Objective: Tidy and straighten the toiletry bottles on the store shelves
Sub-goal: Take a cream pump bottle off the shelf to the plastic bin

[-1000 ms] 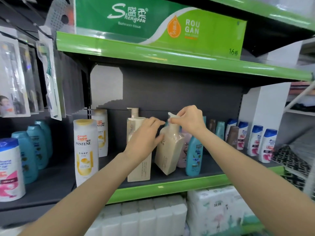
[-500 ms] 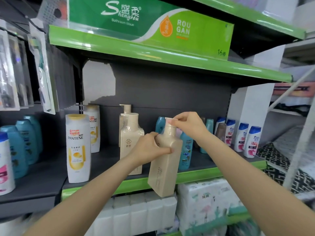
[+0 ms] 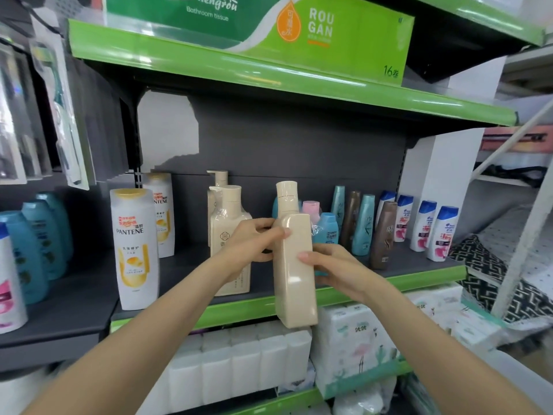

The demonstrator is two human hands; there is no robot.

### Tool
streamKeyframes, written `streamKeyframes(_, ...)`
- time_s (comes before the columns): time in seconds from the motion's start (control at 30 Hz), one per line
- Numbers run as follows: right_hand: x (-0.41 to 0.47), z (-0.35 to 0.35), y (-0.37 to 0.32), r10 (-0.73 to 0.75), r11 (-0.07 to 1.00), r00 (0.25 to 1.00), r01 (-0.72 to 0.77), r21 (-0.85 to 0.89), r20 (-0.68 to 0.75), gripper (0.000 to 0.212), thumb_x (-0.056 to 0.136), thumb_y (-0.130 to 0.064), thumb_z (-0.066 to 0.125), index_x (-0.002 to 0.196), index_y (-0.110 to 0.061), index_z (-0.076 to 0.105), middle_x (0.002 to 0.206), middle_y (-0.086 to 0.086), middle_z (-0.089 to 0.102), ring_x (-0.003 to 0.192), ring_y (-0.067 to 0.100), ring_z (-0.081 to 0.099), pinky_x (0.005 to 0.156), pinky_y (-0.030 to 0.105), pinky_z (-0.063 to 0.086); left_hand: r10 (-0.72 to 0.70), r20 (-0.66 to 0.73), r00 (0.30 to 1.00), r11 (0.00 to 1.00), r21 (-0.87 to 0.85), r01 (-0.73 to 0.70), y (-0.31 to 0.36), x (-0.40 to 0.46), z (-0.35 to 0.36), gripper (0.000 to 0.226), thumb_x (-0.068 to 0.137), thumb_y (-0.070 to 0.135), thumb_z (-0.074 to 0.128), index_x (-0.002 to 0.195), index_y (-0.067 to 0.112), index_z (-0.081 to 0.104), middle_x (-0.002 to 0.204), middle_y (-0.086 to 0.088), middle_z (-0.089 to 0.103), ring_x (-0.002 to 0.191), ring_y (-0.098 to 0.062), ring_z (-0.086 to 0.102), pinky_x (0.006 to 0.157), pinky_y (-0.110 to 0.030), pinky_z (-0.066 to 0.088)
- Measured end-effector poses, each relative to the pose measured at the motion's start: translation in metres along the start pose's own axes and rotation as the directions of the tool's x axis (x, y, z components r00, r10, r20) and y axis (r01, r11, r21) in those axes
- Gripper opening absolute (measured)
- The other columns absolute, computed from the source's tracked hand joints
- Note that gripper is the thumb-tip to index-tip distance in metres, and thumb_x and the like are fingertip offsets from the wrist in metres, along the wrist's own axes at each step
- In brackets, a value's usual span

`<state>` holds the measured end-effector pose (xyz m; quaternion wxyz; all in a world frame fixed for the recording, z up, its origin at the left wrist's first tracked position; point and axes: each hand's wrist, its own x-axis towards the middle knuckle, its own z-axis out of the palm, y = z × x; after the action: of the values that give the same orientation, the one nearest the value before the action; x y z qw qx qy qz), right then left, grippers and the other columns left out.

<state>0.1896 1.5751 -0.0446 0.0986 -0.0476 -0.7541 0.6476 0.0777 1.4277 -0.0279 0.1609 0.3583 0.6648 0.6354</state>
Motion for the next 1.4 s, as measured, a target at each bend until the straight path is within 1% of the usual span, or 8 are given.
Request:
streamKeyframes(0.13, 0.005, 0.010, 0.000, -0.019, 0.999, 0.985, 0.026, 0.041, -0.172, 0.028, 0.082, -0.023, 0.069, 0.105, -0.008, 0.065, 0.091, 0.000, 0.073, 0.081, 0.009, 0.069, 0.069, 0.026, 0.054, -0.012, -0.016, 1.000, 1.000, -0.003, 0.012, -0.001, 0.001, 0.001, 0.022, 0.092, 0.028, 0.057, 0.109, 0.017, 0.065, 0.100, -0.006, 0.071, 0.089, -0.019, 0.069, 0.081, -0.034, 0.056)
streamKeyframes(0.3, 0.014, 0.018, -0.002, -0.127, 0.982, 0.900, 0.057, -0.178, -0.417, 0.033, 0.066, -0.035, 0.083, 0.090, -0.023, 0.064, 0.091, -0.001, 0.070, 0.088, 0.015, 0.066, 0.079, 0.031, 0.054, -0.060, -0.001, 0.998, 0.993, 0.101, 0.060, -0.001, -0.002, 0.005, 0.029, 0.093, 0.035, 0.055, 0.103, 0.009, 0.064, 0.096, -0.013, 0.071, 0.085, -0.022, 0.070, 0.073, -0.031, 0.059)
streamKeyframes(0.6, 0.014, 0.028, -0.009, -0.208, 0.953, 0.895, 0.094, -0.290, -0.394, 0.030, 0.071, -0.033, 0.080, 0.083, -0.034, 0.052, 0.087, -0.014, 0.060, 0.083, 0.000, 0.057, 0.066, 0.018, 0.046, -0.016, -0.138, 0.990, 0.992, 0.120, 0.033, 0.007, 0.001, 0.007, 0.029, 0.075, 0.030, 0.077, 0.093, 0.012, 0.064, 0.085, -0.005, 0.070, 0.078, -0.017, 0.069, 0.063, -0.031, 0.058)
streamKeyframes(0.73, 0.010, 0.006, -0.008, -0.142, 0.987, 0.953, 0.115, -0.114, -0.268, 0.031, 0.083, -0.024, 0.069, 0.112, -0.019, 0.061, 0.104, 0.002, 0.068, 0.094, 0.012, 0.066, 0.083, 0.030, 0.055, -0.007, -0.108, 0.994, 0.999, 0.032, 0.010, 0.008, 0.000, -0.003, 0.027, 0.081, 0.026, 0.071, 0.103, 0.012, 0.063, 0.088, -0.003, 0.070, 0.073, -0.013, 0.069, 0.055, -0.024, 0.056)
streamKeyframes(0.9, 0.008, -0.004, 0.003, 0.001, 0.989, 0.993, 0.017, 0.148, -0.120, 0.031, 0.090, -0.031, 0.057, 0.119, -0.020, 0.062, 0.115, 0.003, 0.069, 0.108, 0.021, 0.064, 0.092, 0.044, 0.051, -0.019, -0.004, 1.000, 0.998, -0.065, 0.018, 0.009, 0.002, -0.010, 0.040, 0.083, 0.032, 0.067, 0.115, 0.010, 0.060, 0.100, -0.008, 0.072, 0.082, -0.021, 0.072, 0.064, -0.027, 0.057)
streamKeyframes(1.03, 0.004, -0.003, 0.005, -0.038, 0.989, 0.977, 0.067, 0.133, -0.212, 0.027, 0.088, -0.030, 0.060, 0.113, -0.019, 0.064, 0.110, 0.003, 0.071, 0.103, 0.021, 0.066, 0.088, 0.046, 0.054, -0.068, 0.050, 0.996, 0.994, -0.085, 0.072, 0.004, 0.003, -0.008, 0.045, 0.085, 0.037, 0.063, 0.122, 0.013, 0.053, 0.107, -0.009, 0.069, 0.091, -0.024, 0.070, 0.080, -0.038, 0.057)
streamKeyframes(1.27, -0.011, -0.005, 0.010, -0.086, 0.991, 0.915, 0.121, 0.063, -0.395, 0.029, 0.085, -0.024, 0.068, 0.112, -0.018, 0.061, 0.098, 0.002, 0.074, 0.086, 0.017, 0.071, 0.066, 0.030, 0.056, -0.038, 0.098, 0.994, 0.997, -0.062, 0.044, -0.003, 0.005, 0.006, 0.031, 0.093, 0.031, 0.054, 0.123, 0.022, 0.052, 0.110, -0.006, 0.068, 0.095, -0.025, 0.068, 0.079, -0.034, 0.057)
streamKeyframes(1.4, -0.026, -0.011, 0.014, -0.108, 0.994, 0.887, 0.095, -0.052, -0.449, 0.022, 0.088, -0.024, 0.063, 0.109, -0.020, 0.065, 0.095, -0.005, 0.072, 0.086, 0.010, 0.068, 0.071, 0.026, 0.055, 0.028, 0.084, 0.996, 0.996, -0.084, -0.021, -0.008, 0.009, 0.026, 0.028, 0.090, 0.030, 0.058, 0.116, 0.021, 0.055, 0.104, -0.005, 0.068, 0.081, -0.017, 0.069, 0.066, -0.028, 0.058)
